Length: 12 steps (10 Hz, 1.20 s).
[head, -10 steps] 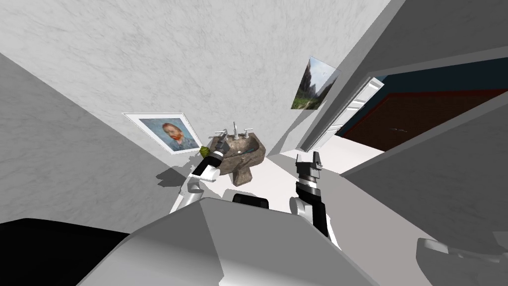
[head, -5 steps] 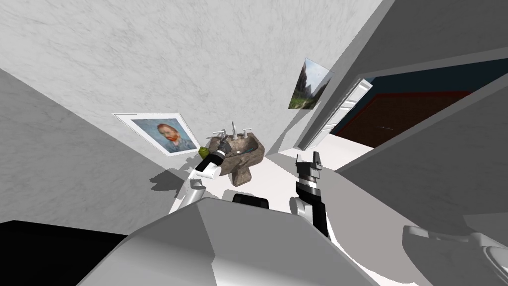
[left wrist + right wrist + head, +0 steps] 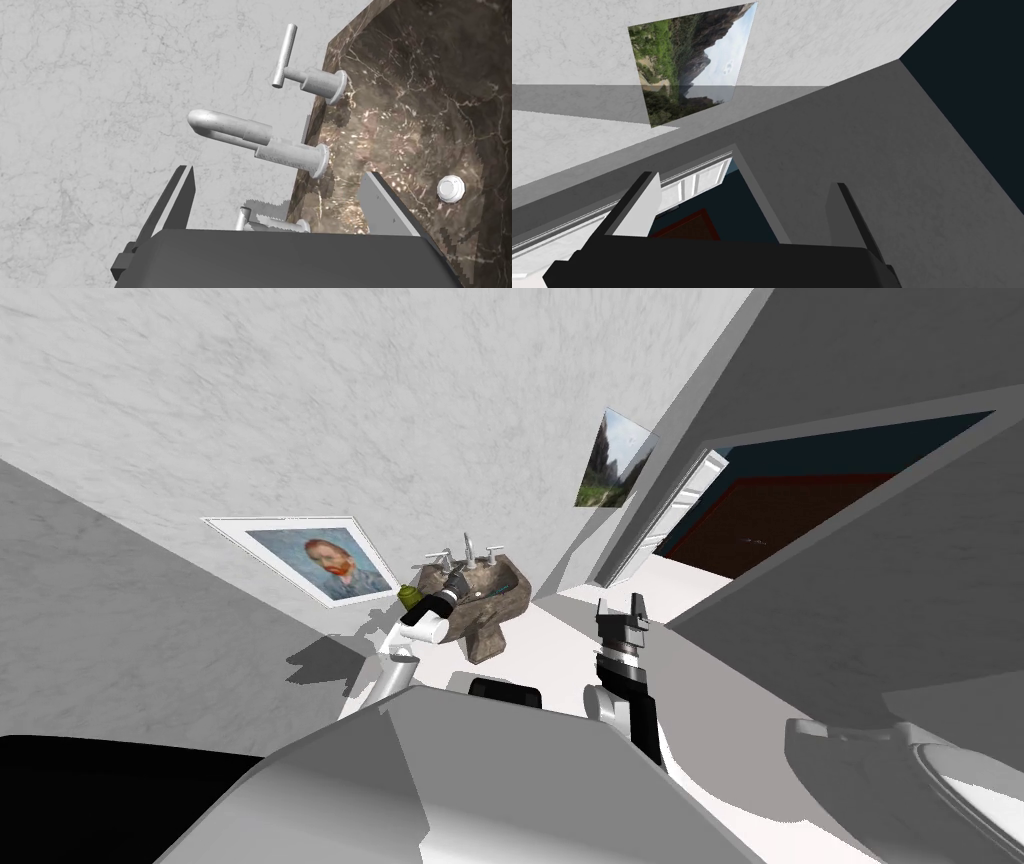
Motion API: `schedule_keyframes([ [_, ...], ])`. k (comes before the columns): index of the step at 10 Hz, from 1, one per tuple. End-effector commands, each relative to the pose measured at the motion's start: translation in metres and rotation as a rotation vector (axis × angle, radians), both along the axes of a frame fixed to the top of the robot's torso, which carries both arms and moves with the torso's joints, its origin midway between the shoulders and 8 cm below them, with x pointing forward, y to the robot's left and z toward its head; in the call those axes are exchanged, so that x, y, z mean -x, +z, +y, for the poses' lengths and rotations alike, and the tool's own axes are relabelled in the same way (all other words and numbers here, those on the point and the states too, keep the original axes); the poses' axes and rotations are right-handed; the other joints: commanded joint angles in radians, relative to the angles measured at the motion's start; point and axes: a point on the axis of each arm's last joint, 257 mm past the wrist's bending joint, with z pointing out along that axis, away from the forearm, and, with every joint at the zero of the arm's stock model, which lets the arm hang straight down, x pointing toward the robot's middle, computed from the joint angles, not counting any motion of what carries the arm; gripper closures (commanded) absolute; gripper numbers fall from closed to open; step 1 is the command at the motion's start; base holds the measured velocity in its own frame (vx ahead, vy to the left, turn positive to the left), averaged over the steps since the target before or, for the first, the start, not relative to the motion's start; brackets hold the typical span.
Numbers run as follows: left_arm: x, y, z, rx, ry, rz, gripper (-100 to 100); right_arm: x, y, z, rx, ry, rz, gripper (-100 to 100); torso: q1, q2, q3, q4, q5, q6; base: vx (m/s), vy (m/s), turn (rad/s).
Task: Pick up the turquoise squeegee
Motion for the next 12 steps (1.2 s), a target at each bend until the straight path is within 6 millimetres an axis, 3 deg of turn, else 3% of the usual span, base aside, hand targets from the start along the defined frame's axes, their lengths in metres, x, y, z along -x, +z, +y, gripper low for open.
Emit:
schedule_keyframes([
  [1,-0.009,-0.010,-0.003,0.037,-0.009,0.047,-100,0.000,0.000,0.000,0.000,0.000,0.000,0,0.000,0.000,0.000,0.000,0.000,0.000,-0.018,0.028,-0.175],
  [12,-0.035,-0.069,-0.019,0.155,-0.032,0.333,-100,0.000,0.000,0.000,0.000,0.000,0.000,0,0.000,-0.001,0.000,0.000,0.000,0.000,-0.016,0.031,-0.105],
])
